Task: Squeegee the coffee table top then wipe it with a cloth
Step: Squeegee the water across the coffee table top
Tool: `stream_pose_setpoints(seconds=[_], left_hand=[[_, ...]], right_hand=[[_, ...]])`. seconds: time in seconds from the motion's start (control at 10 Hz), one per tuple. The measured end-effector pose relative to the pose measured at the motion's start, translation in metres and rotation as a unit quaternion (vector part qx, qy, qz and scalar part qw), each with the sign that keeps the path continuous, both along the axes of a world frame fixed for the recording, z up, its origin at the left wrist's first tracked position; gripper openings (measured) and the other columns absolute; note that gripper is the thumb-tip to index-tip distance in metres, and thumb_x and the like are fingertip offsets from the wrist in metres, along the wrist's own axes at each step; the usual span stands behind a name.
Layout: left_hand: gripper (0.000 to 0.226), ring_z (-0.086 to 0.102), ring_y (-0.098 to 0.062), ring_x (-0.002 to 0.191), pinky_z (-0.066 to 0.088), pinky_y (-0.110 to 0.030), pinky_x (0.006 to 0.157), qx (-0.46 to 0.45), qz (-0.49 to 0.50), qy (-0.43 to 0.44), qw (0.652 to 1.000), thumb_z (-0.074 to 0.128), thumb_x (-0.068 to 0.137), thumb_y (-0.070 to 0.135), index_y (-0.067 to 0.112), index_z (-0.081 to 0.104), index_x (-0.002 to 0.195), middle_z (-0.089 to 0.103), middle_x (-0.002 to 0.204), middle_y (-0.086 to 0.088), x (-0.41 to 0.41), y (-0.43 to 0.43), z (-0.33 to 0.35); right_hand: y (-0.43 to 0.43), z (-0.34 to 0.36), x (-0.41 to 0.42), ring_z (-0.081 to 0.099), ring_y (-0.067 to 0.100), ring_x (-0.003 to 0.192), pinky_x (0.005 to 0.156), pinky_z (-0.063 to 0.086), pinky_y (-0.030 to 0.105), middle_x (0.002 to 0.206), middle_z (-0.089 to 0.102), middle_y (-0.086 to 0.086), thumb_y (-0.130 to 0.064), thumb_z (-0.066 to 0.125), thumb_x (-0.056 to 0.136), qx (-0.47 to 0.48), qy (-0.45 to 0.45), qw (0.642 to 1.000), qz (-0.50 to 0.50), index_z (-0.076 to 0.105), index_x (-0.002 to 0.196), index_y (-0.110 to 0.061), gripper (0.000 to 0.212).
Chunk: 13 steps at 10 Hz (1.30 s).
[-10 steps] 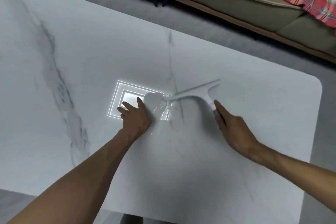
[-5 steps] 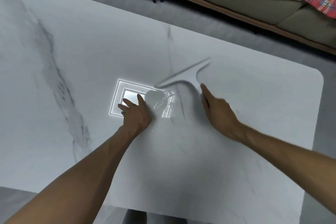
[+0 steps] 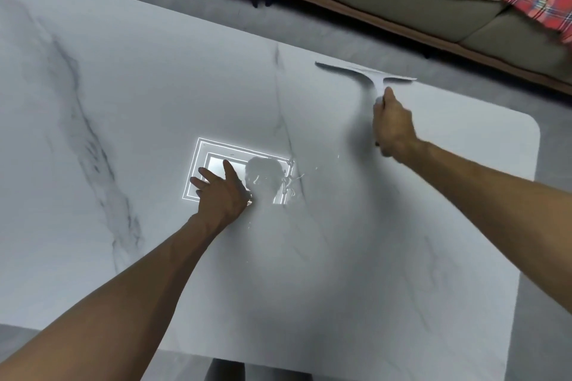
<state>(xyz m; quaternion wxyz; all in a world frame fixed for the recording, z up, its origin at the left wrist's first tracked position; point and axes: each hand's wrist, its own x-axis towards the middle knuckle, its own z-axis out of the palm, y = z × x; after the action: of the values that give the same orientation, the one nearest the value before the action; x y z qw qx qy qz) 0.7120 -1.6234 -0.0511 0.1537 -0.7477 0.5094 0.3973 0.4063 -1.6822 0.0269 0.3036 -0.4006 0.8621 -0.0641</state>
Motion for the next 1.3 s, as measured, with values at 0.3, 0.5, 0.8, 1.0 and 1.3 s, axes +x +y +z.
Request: stream_pose_setpoints(seconds=[0.3, 0.5, 0.8, 1.0, 1.3], left_hand=[[0.066, 0.025, -0.049, 0.137, 0.029, -0.058, 0.109, -0.054, -0.039, 0.057, 0.996, 0.055, 0.089, 0.017, 0.015, 0.026, 0.148, 0.017, 0.152, -0.028, 0.011, 0.008, 0.021], [0.017, 0.057, -0.035, 0.082, 0.045, -0.037, 0.069, -0.163, 0.062, 0.093, 0.98, 0.051, 0.09, 0.017, 0.0, 0.051, 0.088, 0.059, 0.091, -0.018, 0.03, 0.025, 0.041], [0.035, 0.053, -0.032, 0.078, 0.045, -0.042, 0.071, -0.204, -0.011, 0.022, 0.979, 0.037, 0.102, 0.026, 0.0, 0.051, 0.084, 0.055, 0.088, -0.015, 0.063, 0.077, 0.044], [0.027, 0.053, -0.045, 0.09, 0.048, -0.054, 0.079, -0.153, -0.092, 0.01, 0.984, 0.052, 0.092, 0.005, -0.012, 0.052, 0.112, 0.054, 0.106, -0.031, 0.068, 0.1, 0.036], [0.068, 0.041, -0.047, 0.127, 0.039, -0.055, 0.1, -0.029, 0.002, 0.003, 1.0, 0.059, 0.086, 0.011, 0.004, 0.025, 0.144, 0.031, 0.145, -0.029, 0.059, 0.083, 0.022]], right_hand=[[0.145, 0.031, 0.053, 0.052, 0.028, 0.073, 0.067, 0.042, 0.037, 0.091, 0.062, 0.011, -0.037, 0.028, 0.104, 0.079, -0.094, 0.991, 0.053, 0.023, 0.152, -0.031, 0.049], [0.031, 0.033, 0.061, 0.052, 0.032, 0.083, 0.067, 0.043, 0.037, 0.098, 0.058, 0.014, -0.029, 0.028, 0.104, -0.014, -0.052, 0.995, 0.087, 0.029, 0.148, -0.024, 0.044], [0.039, -0.019, 0.161, 0.06, 0.042, 0.097, 0.076, 0.042, 0.038, 0.107, 0.065, 0.02, -0.023, 0.037, 0.102, -0.023, -0.053, 0.949, 0.311, 0.025, 0.152, -0.027, 0.052], [0.15, 0.004, 0.074, 0.063, 0.031, 0.084, 0.074, 0.049, 0.039, 0.096, 0.066, 0.008, -0.028, 0.035, 0.103, 0.066, -0.017, 0.91, 0.409, 0.016, 0.154, -0.034, 0.055], [0.107, 0.04, 0.019, 0.067, 0.037, 0.095, 0.082, 0.049, 0.037, 0.106, 0.071, 0.019, -0.033, 0.039, 0.103, -0.002, -0.018, 0.939, 0.344, 0.031, 0.151, -0.027, 0.049]])
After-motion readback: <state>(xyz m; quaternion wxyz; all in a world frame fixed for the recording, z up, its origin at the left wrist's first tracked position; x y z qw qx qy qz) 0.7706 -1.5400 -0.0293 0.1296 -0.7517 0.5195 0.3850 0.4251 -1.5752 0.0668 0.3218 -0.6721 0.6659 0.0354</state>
